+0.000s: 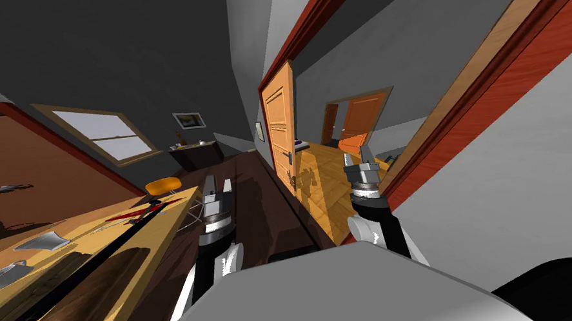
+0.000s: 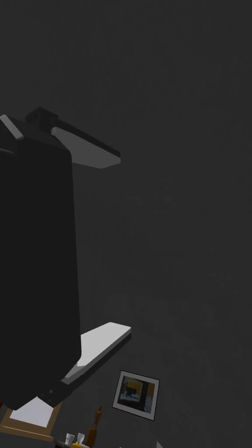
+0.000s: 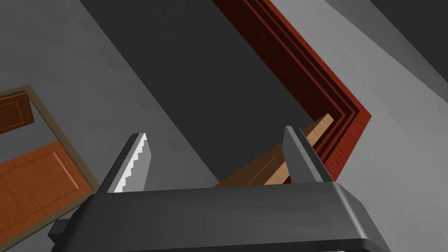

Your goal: Push the door open

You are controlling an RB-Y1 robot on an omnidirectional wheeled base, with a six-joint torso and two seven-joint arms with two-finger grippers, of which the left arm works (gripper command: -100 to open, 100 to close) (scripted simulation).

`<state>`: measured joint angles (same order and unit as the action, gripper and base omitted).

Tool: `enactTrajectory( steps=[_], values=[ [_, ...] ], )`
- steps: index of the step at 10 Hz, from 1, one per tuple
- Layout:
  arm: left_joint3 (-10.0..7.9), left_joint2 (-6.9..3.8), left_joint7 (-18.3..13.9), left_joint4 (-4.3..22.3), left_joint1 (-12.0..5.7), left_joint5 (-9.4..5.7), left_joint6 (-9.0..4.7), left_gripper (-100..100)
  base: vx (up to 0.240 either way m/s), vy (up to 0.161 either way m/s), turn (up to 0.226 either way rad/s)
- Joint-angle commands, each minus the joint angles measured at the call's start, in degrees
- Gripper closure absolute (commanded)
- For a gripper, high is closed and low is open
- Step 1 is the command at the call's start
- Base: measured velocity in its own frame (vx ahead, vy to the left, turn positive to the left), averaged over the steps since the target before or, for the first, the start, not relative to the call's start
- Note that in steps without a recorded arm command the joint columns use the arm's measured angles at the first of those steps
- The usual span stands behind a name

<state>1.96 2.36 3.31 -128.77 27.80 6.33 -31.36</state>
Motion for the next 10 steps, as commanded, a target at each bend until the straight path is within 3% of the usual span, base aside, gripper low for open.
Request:
enactTrajectory(
  steps=[1,10],
  values=[
    [0.21,-0.71,-0.3,1.63,-1.01,0.02,0.02,-100,0.13,0.025,-0.059],
    [1.66,-3.99,-2.33,12.87,-7.99,0.13,0.18,-100,0.094,0.059,-0.091]
  ],
)
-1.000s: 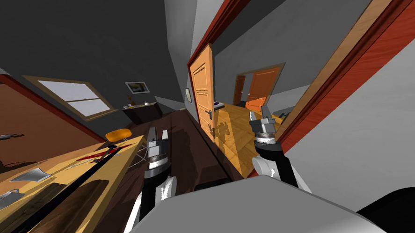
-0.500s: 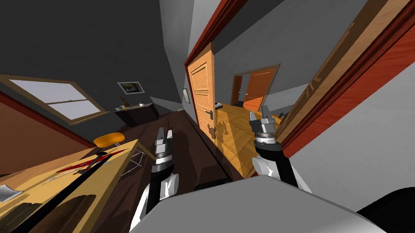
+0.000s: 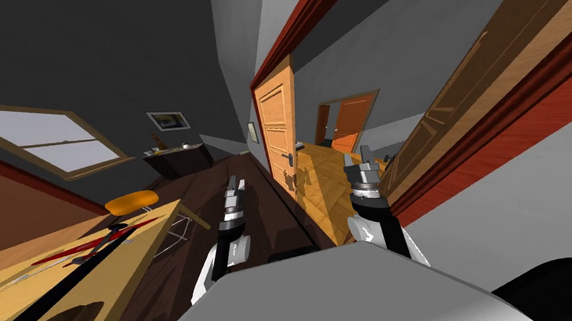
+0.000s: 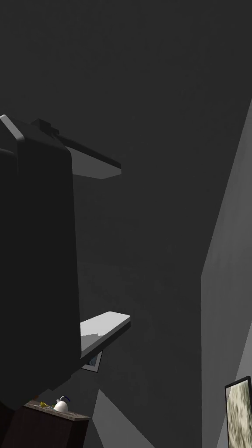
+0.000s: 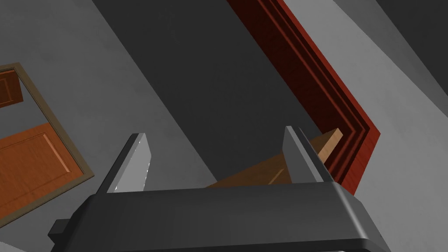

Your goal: Push the door open

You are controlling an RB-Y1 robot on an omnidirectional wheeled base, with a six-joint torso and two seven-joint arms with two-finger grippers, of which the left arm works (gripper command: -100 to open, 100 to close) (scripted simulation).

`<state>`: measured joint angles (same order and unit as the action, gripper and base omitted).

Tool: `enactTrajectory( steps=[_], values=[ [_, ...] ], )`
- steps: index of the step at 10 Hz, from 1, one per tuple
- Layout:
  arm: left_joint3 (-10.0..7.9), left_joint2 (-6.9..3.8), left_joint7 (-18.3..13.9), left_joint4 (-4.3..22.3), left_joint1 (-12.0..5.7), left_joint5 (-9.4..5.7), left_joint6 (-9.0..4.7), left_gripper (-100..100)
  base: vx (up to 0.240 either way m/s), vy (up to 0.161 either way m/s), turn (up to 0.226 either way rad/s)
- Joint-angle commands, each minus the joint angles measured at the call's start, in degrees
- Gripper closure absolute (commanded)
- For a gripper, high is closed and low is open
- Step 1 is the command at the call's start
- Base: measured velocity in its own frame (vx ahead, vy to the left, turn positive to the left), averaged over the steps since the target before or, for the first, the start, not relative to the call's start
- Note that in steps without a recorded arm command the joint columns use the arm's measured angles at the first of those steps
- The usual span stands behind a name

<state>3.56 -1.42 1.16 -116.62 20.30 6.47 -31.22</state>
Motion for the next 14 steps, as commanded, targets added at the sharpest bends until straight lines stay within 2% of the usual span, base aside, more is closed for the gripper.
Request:
enactTrajectory(
  steps=[1,3,4,7,14],
  values=[
    [0.2,-0.45,-0.38,1.83,-1.18,0.0,0.06,-100,0.095,0.06,-0.075],
    [0.48,-0.94,-0.78,4.05,-2.56,0.02,0.09,-100,0.083,0.052,-0.07],
    [0.81,-1.36,-1.24,6.59,-4.14,0.04,0.12,-100,0.097,0.074,-0.128],
    [1.31,-1.99,-1.94,10.45,-6.54,0.08,0.18,-100,0.103,0.086,-0.101],
    [2.58,-3.1,-3.73,20.35,-12.68,0.18,0.32,-100,0.085,0.074,-0.096]
  ],
)
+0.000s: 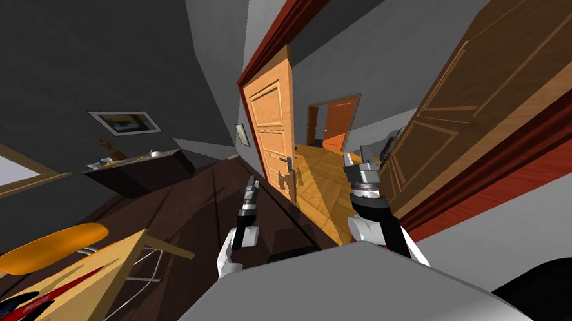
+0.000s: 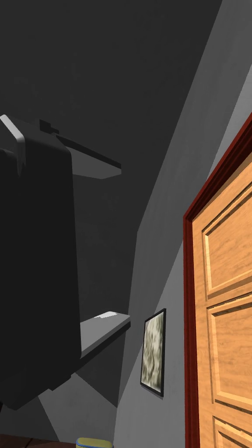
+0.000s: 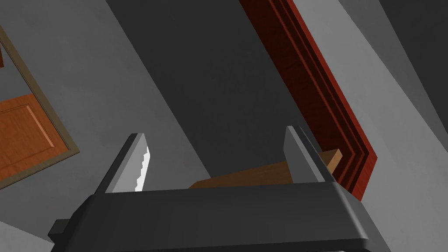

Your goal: Push the door open

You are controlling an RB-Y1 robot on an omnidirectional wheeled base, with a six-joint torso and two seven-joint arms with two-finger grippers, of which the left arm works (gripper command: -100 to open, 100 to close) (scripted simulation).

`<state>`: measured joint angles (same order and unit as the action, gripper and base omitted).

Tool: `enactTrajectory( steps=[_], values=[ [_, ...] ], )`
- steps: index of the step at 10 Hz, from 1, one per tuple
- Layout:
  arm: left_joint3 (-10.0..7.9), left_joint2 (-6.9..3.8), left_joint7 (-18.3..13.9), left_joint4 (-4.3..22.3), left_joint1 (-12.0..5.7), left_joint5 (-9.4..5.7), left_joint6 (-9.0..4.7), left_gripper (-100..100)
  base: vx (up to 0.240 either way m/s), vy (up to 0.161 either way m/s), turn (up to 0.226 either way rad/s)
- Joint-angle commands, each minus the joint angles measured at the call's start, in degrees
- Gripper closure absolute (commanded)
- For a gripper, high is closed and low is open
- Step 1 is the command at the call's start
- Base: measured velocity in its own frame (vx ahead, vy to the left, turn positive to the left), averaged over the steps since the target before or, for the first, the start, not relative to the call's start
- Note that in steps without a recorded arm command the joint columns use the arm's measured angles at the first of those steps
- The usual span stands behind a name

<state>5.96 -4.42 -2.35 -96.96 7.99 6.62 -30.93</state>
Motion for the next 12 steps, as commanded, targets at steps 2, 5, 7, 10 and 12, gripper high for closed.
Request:
enactTrajectory(
  steps=[2,5,7,10,12],
  values=[
    [0.57,-0.29,-0.76,3.71,-2.25,0.06,0.07,-100,0.082,0.074,-0.1],
    [1.16,-0.58,-1.58,8.25,-5.07,0.1,0.14,-100,0.085,0.085,-0.108],
    [1.56,-0.65,-2.14,11.36,-7.0,0.13,0.18,-100,0.078,0.081,-0.102],
    [2.16,-0.74,-2.98,16.02,-9.9,0.18,0.25,-100,0.068,0.093,-0.105],
    [2.56,-0.72,-3.55,19.15,-11.84,0.21,0.29,-100,0.085,0.101,-0.11]
  ],
)
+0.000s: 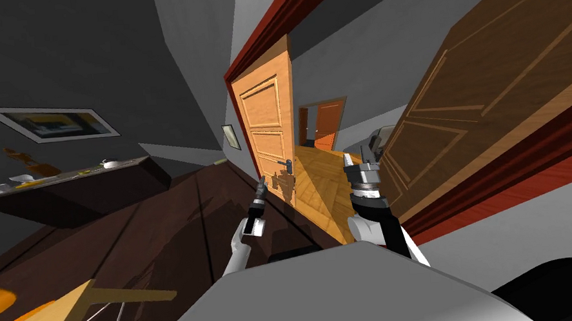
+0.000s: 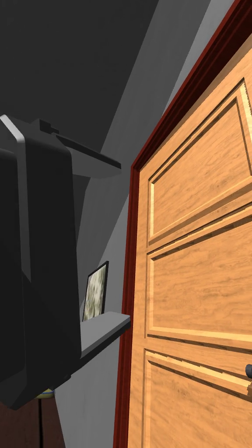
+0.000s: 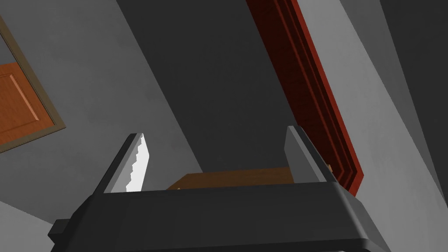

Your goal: Push the door open

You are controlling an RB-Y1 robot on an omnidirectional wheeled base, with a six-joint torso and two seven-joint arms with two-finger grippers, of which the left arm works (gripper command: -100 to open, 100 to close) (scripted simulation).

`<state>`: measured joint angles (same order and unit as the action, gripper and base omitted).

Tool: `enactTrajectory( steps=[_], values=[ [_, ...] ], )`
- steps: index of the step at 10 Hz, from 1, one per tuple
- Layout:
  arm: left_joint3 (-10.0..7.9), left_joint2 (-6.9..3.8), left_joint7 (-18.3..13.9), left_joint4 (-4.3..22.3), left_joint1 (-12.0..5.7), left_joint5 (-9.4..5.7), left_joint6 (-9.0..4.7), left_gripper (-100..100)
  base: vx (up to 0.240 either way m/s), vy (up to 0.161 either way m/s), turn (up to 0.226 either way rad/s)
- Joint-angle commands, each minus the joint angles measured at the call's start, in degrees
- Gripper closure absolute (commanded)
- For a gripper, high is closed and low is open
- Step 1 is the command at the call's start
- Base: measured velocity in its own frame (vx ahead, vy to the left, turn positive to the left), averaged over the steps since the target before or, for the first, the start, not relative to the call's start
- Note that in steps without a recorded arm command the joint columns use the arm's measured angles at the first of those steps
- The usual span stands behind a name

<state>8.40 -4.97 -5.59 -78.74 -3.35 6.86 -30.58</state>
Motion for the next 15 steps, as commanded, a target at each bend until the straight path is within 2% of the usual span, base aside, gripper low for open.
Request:
enactTrajectory(
  steps=[1,10,15],
  values=[
    [0.32,-0.13,-0.59,2.48,-1.47,-0.02,-0.04,-100,0.063,0.103,-0.098],
    [2.09,0.59,-3.08,16.24,-10.01,0.12,0.15,-100,0.066,0.097,-0.103],
    [3.0,1.41,-4.37,23.35,-14.43,0.19,0.25,-100,0.065,0.099,-0.099]
  ],
)
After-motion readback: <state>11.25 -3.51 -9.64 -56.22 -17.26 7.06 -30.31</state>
